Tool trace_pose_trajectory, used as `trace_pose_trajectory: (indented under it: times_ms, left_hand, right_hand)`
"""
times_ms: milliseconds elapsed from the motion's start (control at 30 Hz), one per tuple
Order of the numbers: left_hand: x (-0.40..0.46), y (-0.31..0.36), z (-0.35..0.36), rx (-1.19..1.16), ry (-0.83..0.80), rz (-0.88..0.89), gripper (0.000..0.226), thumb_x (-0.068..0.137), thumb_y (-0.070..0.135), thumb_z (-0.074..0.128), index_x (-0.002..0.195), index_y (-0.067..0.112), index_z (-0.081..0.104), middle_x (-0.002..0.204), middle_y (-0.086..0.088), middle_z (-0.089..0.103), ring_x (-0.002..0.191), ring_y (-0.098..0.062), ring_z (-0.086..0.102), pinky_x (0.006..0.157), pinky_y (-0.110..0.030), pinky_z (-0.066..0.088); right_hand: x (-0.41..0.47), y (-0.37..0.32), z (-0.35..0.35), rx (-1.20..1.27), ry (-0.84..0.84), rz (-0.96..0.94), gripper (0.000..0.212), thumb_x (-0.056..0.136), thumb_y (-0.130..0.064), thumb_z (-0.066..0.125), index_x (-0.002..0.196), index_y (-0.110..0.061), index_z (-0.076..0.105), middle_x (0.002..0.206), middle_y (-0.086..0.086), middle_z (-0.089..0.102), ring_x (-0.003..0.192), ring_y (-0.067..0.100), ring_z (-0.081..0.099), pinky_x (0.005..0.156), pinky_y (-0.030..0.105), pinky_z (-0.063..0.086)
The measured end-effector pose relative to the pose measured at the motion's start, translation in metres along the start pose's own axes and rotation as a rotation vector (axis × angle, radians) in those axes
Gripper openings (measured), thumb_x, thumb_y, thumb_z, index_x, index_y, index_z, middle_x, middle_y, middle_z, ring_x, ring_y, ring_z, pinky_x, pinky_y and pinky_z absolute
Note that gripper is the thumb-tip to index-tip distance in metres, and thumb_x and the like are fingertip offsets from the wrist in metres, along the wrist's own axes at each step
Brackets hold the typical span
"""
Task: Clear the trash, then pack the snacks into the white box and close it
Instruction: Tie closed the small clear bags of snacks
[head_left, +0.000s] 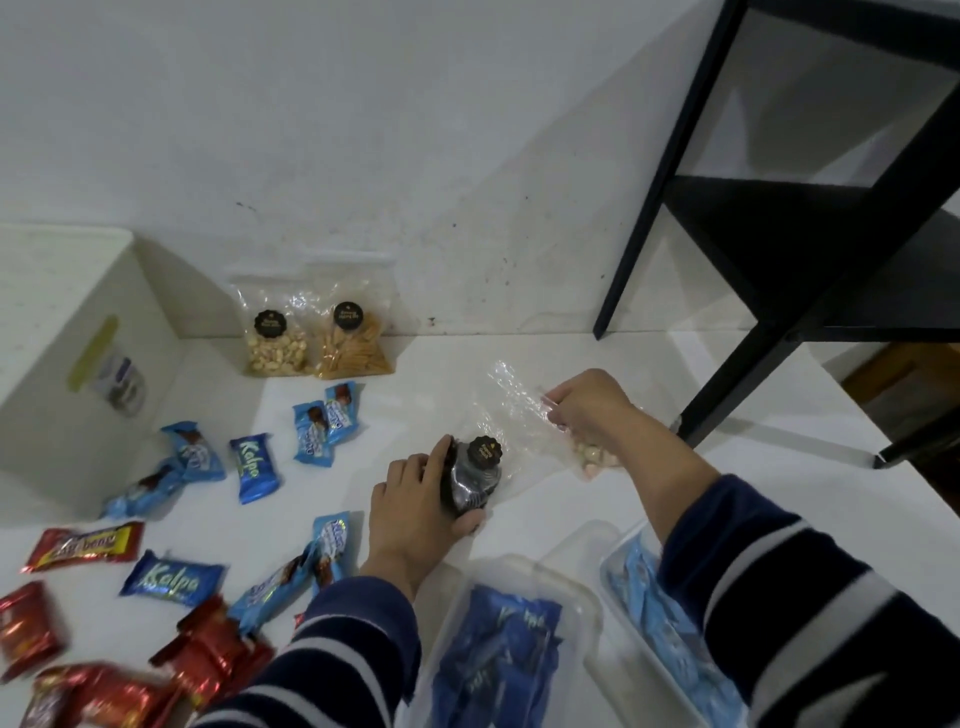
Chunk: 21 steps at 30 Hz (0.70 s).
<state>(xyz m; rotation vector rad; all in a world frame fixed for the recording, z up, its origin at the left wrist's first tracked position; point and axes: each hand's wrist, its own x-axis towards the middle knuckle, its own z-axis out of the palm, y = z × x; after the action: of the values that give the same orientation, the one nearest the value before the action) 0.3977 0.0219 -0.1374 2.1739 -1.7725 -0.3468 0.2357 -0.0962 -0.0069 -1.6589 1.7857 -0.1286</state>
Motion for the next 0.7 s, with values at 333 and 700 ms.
trace_pose_trajectory:
  times_ms: [333, 700]
  left_hand:
    - [0.001, -0.009, 0.026, -0.169, 0.123, 0.074, 0.094, 0.07, 0.062, 0.052, 0.145, 0.012, 0.024, 0.15, -0.014, 0.033, 0.132, -0.031, 0.04, 0.109, -0.048, 0.036]
    - [0.006, -0.011, 0.033, -0.112, 0.163, 0.087, 0.097, 0.073, 0.071, 0.051, 0.148, 0.017, 0.022, 0.15, -0.003, 0.036, 0.133, -0.022, 0.039, 0.115, -0.041, 0.026]
  right_hand:
    - [0.025, -0.002, 0.017, 0.012, 0.082, -0.044, 0.032, 0.087, -0.003, 0.052, 0.092, -0.024, 0.075, 0.109, 0.004, 0.071, 0.106, 0.028, 0.061, 0.107, 0.047, 0.039]
    - [0.047, 0.002, 0.017, 0.054, 0.023, -0.101, 0.027, 0.09, -0.013, 0.056, 0.113, -0.008, 0.069, 0.113, 0.008, 0.068, 0.097, 0.026, 0.061, 0.078, 0.024, 0.049]
